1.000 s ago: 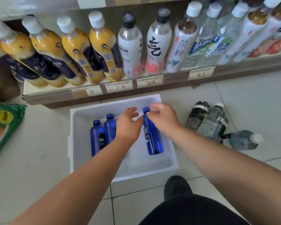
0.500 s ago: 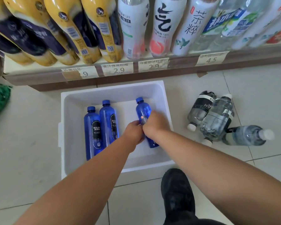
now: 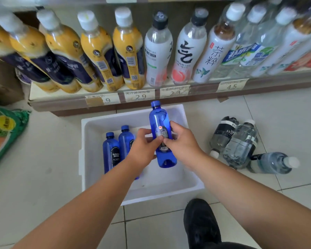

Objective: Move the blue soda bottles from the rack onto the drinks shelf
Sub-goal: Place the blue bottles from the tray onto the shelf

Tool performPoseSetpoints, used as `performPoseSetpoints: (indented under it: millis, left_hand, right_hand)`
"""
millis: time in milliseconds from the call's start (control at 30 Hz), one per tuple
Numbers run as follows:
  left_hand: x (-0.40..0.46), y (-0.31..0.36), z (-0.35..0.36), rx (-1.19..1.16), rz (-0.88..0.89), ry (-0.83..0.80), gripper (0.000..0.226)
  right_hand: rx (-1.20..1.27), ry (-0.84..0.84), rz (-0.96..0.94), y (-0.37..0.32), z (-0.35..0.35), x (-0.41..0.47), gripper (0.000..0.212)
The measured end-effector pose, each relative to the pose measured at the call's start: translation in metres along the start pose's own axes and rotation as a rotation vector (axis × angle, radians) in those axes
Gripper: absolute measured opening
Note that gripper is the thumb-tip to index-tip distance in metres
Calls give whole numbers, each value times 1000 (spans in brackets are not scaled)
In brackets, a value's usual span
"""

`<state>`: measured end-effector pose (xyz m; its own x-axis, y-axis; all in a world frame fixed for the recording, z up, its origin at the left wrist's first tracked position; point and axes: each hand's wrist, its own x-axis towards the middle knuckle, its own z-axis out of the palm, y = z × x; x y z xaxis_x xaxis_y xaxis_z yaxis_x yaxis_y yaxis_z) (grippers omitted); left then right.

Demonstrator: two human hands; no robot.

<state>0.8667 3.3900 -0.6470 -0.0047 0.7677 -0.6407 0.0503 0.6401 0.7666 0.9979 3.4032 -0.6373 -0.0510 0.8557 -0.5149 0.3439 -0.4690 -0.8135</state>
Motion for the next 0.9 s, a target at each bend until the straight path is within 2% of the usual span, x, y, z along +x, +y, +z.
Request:
performPoseSetpoints:
  millis: [167,300,400,567,667,767,900]
  left_hand:
    - [-41,45,-11,26,160,44,33]
    - [-73,87,-18,-41,267,25,29]
    - [-99,126,-18,-119,386,0,28]
    - [-135,185,0,-188,561,-55,40]
    - [-143,223,1,-233,602,-7,28]
    - [-144,263,-4,-197,686,18,21]
    - [-136,310,-6,-174,815,32,42]
  right_hand:
    - [59,-52,-135,-52,-23,-32,46]
    - [65,-31,-264,-98,-43,-59,50]
    - [30,37,-412,-135,-53,-78,58]
    - [29,189,-649,-186,-65,-99,71]
    - [29,185,-741,-209,-79,-112,66]
    - [118,173,-736,-236,-100,-107,58]
    - [168,42,-676,-271,-120,-82,58]
